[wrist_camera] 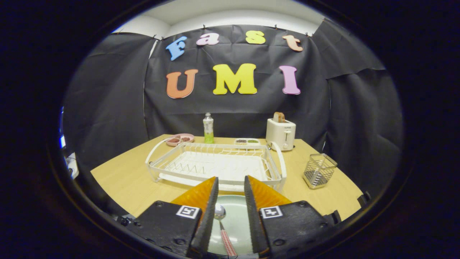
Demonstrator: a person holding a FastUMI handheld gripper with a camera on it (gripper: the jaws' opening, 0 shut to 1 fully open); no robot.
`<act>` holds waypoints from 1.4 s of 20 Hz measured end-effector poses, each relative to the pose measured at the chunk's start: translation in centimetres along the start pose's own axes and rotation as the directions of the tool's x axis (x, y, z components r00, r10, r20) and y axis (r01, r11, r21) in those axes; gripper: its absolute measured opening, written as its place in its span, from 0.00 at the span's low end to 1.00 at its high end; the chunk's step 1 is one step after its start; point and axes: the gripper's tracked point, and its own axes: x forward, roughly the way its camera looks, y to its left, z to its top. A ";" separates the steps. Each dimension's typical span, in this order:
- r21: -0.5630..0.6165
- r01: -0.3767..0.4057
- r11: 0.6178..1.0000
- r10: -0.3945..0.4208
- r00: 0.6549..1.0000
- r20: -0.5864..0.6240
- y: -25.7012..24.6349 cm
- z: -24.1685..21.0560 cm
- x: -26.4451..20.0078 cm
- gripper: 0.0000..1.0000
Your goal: Take the plate from the dish rack, then take the spoon from the basket and place it into the plate.
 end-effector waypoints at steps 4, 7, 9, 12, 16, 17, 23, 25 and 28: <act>0.029 0.017 0.999 -0.018 0.999 0.034 -2.1 1.0 -3.3 0.74; 0.053 0.028 0.998 -0.032 0.997 0.065 -3.5 1.8 -6.4 0.97; 0.059 0.041 0.997 -0.046 0.995 0.087 -4.4 2.6 -8.8 1.00; 0.064 0.058 0.996 -0.063 0.994 0.084 -5.0 3.4 -12.1 1.00; 0.004 0.104 0.995 -0.104 0.992 0.072 -4.8 4.3 -15.5 1.00; -0.003 0.117 0.993 -0.117 0.990 0.084 -4.6 4.8 -16.3 1.00; 0.004 0.056 0.998 -0.056 0.985 0.165 -1.5 7.5 -18.7 1.00; -0.013 0.077 0.997 -0.074 0.982 0.174 -1.4 7.8 -19.2 1.00; -0.008 0.068 0.998 -0.065 0.978 0.200 -0.9 8.1 -20.1 1.00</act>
